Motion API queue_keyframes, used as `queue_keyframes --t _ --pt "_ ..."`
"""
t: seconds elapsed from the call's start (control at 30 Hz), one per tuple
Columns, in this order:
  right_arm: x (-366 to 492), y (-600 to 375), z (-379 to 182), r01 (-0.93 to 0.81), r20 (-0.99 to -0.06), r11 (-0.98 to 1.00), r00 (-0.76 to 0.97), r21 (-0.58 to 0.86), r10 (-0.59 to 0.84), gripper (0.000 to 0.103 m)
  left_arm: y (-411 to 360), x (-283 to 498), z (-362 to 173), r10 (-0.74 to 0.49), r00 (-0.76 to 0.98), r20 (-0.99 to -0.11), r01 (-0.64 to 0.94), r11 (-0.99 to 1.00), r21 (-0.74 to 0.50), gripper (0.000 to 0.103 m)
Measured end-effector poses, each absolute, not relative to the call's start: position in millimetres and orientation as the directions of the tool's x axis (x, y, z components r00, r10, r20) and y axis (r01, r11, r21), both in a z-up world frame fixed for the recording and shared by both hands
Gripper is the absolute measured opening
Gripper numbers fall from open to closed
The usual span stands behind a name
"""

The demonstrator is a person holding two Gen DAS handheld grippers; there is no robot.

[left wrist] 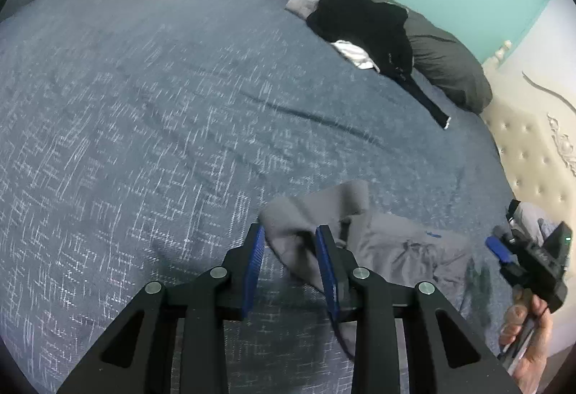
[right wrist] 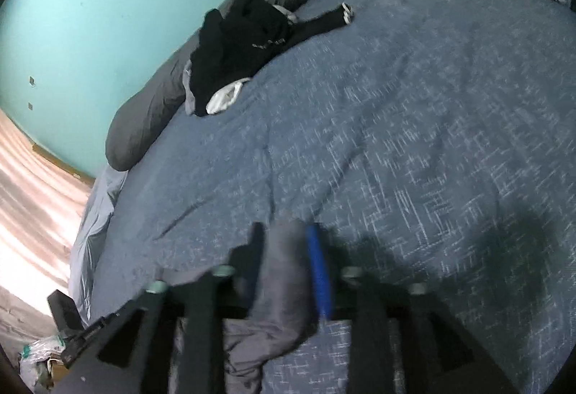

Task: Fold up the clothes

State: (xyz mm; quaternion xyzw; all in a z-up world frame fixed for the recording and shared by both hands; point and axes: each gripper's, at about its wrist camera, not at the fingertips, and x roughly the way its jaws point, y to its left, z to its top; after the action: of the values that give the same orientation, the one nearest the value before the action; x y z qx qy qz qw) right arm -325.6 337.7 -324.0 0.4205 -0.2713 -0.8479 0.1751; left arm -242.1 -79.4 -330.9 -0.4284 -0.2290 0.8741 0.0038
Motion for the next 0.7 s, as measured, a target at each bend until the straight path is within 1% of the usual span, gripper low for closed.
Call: queue_keyframes --t 0.07,0.2,0.3,0.37,0.5,0.6,0.7 --pt "-325 331 -318 0.1 -0.611 -0.793 -0.583 0.601 -0.536 0.036 -79 -242 -331 0.203 -0.631 -0.749 0.189 -0.896 -0.402 0.033" --pt "-321 297 -320 0.213 -0.611 -0.761 -0.483 0.613 -0.627 0.036 -79 -241 -333 0.204 -0.627 -0.752 0.188 -0.897 -0.4 0.033" --pt "-317 264 -329 0.285 -0.655 -0.766 -0.399 0.577 -0.642 0.036 -79 -240 -334 0.204 -0.624 -0.754 0.187 -0.898 -0.397 0.033" --pt "-314 249 -336 0.309 -0.671 -0.763 -0.362 0.568 -0.647 0.036 -79 -240 -334 0.204 -0.622 -0.756 0.186 -0.899 -0.396 0.033" --pt "-313 235 -343 0.304 -0.682 -0.761 -0.337 0.573 -0.649 0.038 -79 -239 -335 0.205 -0.618 -0.759 0.184 -0.901 -0.393 0.033" --pt "-310 229 -342 0.311 -0.676 -0.755 -0.338 0.577 -0.655 0.042 -80 -237 -335 0.206 -0.619 -0.758 0.183 -0.901 -0.394 0.033" --pt "-305 220 -338 0.334 -0.666 -0.745 -0.335 0.577 -0.666 0.042 -83 -235 -334 0.208 -0.621 -0.756 0.181 -0.9 -0.396 0.033"
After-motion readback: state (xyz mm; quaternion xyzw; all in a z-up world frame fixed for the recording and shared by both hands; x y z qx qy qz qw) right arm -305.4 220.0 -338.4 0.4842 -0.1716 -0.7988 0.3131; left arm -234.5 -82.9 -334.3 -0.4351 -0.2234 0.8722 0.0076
